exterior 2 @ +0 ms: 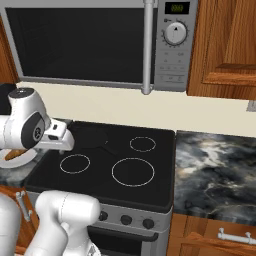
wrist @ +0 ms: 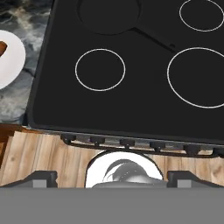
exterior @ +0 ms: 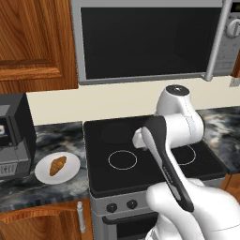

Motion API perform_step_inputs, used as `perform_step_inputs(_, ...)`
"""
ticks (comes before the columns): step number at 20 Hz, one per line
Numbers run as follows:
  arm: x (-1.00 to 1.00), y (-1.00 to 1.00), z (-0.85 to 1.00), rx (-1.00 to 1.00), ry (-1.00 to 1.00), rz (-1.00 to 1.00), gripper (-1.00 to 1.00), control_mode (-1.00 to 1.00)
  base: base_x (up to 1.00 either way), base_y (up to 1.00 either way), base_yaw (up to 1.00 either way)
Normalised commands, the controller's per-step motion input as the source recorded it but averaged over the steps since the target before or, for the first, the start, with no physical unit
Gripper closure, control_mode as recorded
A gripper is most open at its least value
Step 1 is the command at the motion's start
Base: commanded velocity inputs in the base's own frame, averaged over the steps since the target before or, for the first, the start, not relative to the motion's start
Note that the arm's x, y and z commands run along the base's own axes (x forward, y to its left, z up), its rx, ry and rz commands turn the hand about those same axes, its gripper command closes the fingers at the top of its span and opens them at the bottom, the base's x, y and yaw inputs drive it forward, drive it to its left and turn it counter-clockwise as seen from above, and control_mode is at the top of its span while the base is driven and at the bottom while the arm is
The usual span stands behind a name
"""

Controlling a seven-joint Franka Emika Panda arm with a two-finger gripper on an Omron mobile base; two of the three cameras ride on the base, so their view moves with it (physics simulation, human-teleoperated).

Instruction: Pick the croissant and place it on the pan. Then turn on the stove to warm the croissant.

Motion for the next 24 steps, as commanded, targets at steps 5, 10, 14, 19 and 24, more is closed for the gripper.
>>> perform_step_inputs(5,-0.05,0.29,-0.10,0.01,0.00,-0.04,-1.00,-1.00,0.00,0.00,0.00)
perform_step_inputs(10,0.00,0.22,-0.03,0.03,0.00,-0.12,-1.00,-1.00,0.00,0.00,0.00)
perform_step_inputs(14,-0.02,0.18,0.00,0.07,0.00,-0.23,-1.00,-1.00,0.00,0.00,0.00)
perform_step_inputs(19,-0.01,0.12,0.00,0.10,0.01,-0.28,-1.00,-1.00,0.00,0.00,0.00)
perform_step_inputs(24,0.00,0.10,-0.02,0.11,0.04,-0.28,-1.00,-1.00,0.00,0.00,0.00)
